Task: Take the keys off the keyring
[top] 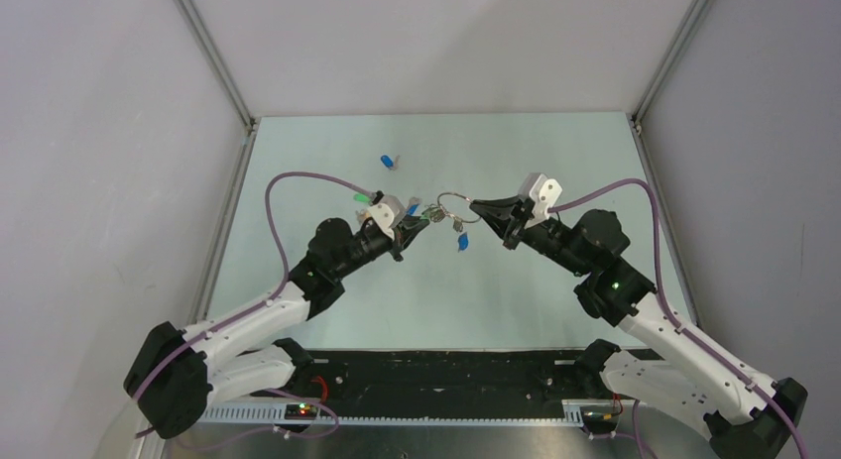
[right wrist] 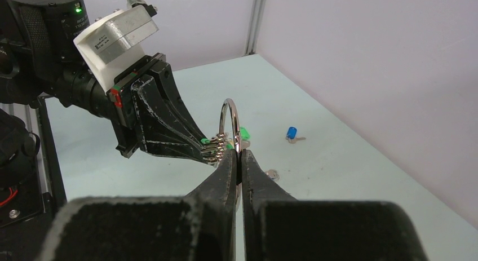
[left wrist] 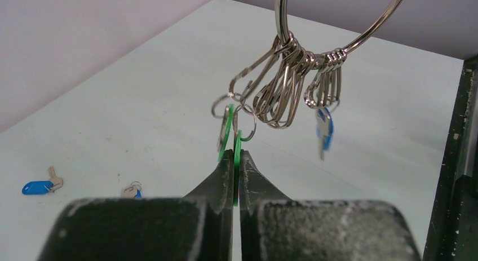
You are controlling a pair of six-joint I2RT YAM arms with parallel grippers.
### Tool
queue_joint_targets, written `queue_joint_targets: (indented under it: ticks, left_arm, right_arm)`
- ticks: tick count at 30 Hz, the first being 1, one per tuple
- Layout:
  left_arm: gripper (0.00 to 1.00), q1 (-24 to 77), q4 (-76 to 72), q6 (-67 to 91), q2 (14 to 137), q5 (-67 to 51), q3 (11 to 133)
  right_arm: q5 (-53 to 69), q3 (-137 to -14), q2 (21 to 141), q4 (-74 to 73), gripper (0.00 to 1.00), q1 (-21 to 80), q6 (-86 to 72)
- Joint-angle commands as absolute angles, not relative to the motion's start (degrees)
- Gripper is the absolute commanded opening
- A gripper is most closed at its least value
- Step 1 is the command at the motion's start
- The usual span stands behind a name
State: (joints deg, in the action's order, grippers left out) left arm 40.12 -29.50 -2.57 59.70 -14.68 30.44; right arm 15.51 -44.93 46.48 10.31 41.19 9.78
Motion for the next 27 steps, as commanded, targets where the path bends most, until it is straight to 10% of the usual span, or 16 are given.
queue_joint_targets:
  ticks: [1,14,19,27]
  left_arm:
    - [0.0,40.2,-30.0,-2.9,58.1,-12.3,32.0]
    - [0.0,40.1,4.3,-5.7,56.8,-14.2,48.0]
    - [0.0,40.0,17.1,-9.2,58.0,-16.2,56.1]
    - [0.0,40.0,33.4,-17.2,61.3,-18.6,68.0]
  right_arm:
    - [14.8,-48.3,44.8,13.0,0.0,40.7,8.8]
    - [10.9,-47.8,49.9,5.7,0.0,39.8,9.0]
    - [14.5,-47.8,52.2,3.9,0.34,39.9,9.5]
    - [21.8,-44.1,51.6,10.7,0.37,40.7,11.0]
